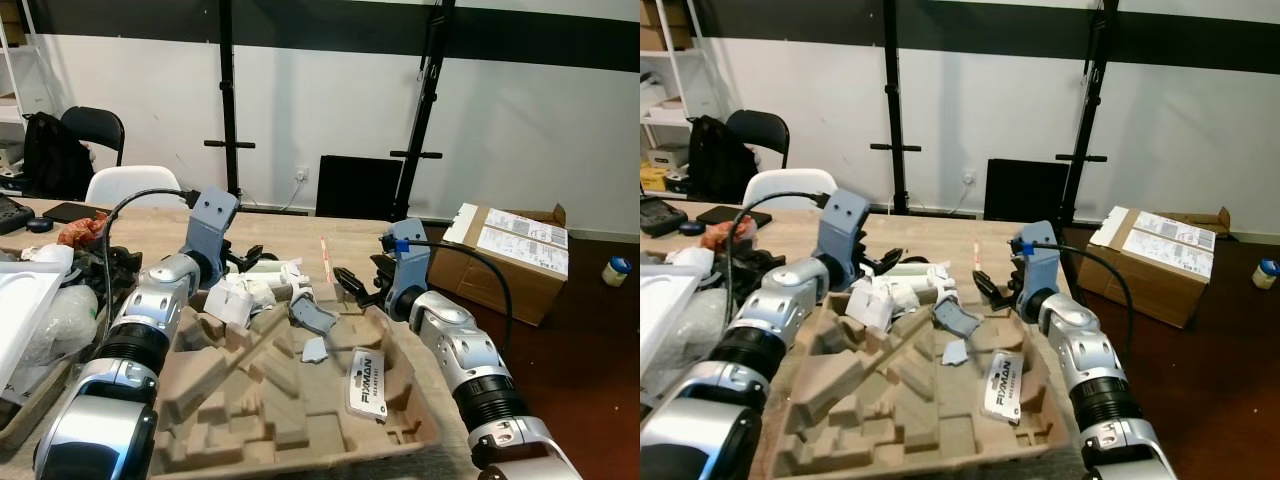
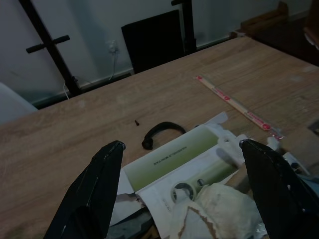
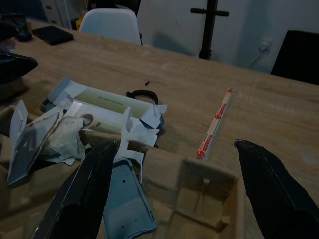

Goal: Picking trash to rubbish bin

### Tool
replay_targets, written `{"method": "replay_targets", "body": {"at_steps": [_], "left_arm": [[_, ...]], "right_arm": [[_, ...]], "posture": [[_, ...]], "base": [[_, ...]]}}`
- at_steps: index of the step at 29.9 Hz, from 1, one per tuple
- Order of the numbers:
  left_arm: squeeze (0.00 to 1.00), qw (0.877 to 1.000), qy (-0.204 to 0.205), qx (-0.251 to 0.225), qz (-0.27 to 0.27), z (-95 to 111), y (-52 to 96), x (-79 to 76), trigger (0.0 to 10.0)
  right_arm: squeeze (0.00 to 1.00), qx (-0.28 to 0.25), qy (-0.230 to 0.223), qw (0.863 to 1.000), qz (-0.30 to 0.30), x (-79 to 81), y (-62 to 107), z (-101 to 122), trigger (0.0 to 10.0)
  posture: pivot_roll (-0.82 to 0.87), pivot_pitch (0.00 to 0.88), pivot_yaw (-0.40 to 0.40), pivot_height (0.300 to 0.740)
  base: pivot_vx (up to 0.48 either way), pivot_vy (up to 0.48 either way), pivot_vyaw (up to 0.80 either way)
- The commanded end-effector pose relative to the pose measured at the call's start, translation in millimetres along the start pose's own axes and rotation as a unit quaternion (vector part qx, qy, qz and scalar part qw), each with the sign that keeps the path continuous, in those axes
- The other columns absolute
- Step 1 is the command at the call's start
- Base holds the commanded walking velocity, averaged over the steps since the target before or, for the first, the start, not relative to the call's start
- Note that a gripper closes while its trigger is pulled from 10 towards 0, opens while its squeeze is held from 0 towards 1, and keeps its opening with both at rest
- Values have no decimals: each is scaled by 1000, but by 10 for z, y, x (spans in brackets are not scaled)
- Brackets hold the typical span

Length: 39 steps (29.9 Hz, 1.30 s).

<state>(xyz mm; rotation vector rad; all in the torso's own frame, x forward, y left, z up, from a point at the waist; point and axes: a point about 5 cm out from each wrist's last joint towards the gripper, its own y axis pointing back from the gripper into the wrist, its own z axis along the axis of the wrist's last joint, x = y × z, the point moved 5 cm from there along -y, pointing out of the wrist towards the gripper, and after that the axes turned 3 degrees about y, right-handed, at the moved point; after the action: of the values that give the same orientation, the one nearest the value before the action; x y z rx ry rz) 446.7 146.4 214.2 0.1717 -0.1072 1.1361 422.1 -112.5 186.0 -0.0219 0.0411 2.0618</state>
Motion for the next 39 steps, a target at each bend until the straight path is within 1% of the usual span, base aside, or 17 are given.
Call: {"method": "replay_targets", "body": {"at_steps": [1, 4, 7, 8, 10, 12, 14, 16, 19, 21, 24, 29, 31, 32, 33, 36, 39], "left_arm": [[0, 1000, 2, 5, 3, -17, -12, -4, 10000], [0, 1000, -6, 8, 15, -11, 1, 60, 10000], [0, 999, -4, 16, 43, 0, 39, 206, 10000], [0, 999, -4, 16, 43, 0, 39, 206, 10000], [0, 999, -3, 16, 51, 7, 69, 277, 10000], [0, 999, -3, 16, 51, 7, 69, 277, 10000], [0, 998, -11, 24, 60, 4, 95, 347, 10000], [0, 998, -16, 28, 62, 2, 98, 359, 10000], [0, 997, -16, 40, 60, -16, 56, 318, 10000], [0, 998, -2, 49, 38, -66, 11, 205, 10000], [0, 997, 17, 68, 5, -152, -16, 94, 10000], [0, 995, 36, 90, -6, -249, -20, 51, 10000], [0, 995, 35, 93, -5, -266, -25, 43, 10000], [267, 995, 37, 95, -5, -271, -30, 35, 10000], [1000, 995, 39, 89, -2, -246, -38, 39, 10000], [1000, 995, 50, 82, 1, -210, -46, 48, 10000], [1000, 995, 46, 87, 12, -199, -30, 104, 10000]], "right_arm": [[0, 4, 4, 1000, 1, -11, 23, -13, 10000], [0, 7, 3, 1000, 1, -5, 17, -24, 10000], [0, 9, 4, 1000, 10, 41, -8, -26, 10000], [0, 9, 4, 1000, 10, 41, -8, -26, 10000], [0, 9, 4, 1000, 12, 65, -27, -26, 10000], [0, 9, 4, 1000, 12, 65, -27, -26, 10000], [0, 8, 1, 1000, 14, 93, -54, -20, 10000], [0, 8, 0, 1000, 15, 97, -50, -13, 10000], [0, 6, -5, 1000, 20, 82, -37, -4, 10000], [0, 16, 6, 1000, 9, 20, 10, -60, 10000], [0, 10, -10, 1000, -1, -8, 55, -48, 10000], [0, 21, 0, 1000, -5, -26, 118, -119, 10000], [0, 23, 1, 1000, -7, -40, 137, -133, 10000], [0, 24, 0, 1000, -8, -53, 153, -138, 10000], [0, 25, 0, 1000, -10, -70, 164, -144, 10000], [0, 28, 1, 1000, -11, -90, 170, -149, 10000], [0, 29, 3, 1000, -9, -96, 167, -131, 10000]], "posture": [[35, 32, -53, 740], [41, 31, -54, 740], [47, 26, -47, 740], [47, 26, -47, 740], [53, 19, -47, 740], [53, 19, -47, 740], [54, 12, -45, 740], [54, 13, -47, 740], [61, 23, -37, 740], [33, 33, -15, 740], [29, 41, -7, 740], [12, 64, 3, 740], [12, 66, 2, 740], [11, 70, 0, 740], [10, 73, -2, 740], [10, 73, -2, 740], [13, 77, -9, 740]], "base": [[0, 0, 0], [0, 0, 0], [0, 0, 0], [0, 0, 0], [0, 0, 0], [0, 0, 0], [0, 0, 0], [0, 0, 0], [0, 0, 0], [0, 0, 0], [0, 0, 0], [0, 0, 0], [0, 0, 0], [0, 0, 0], [0, 0, 0], [0, 0, 0], [0, 0, 0]]}}
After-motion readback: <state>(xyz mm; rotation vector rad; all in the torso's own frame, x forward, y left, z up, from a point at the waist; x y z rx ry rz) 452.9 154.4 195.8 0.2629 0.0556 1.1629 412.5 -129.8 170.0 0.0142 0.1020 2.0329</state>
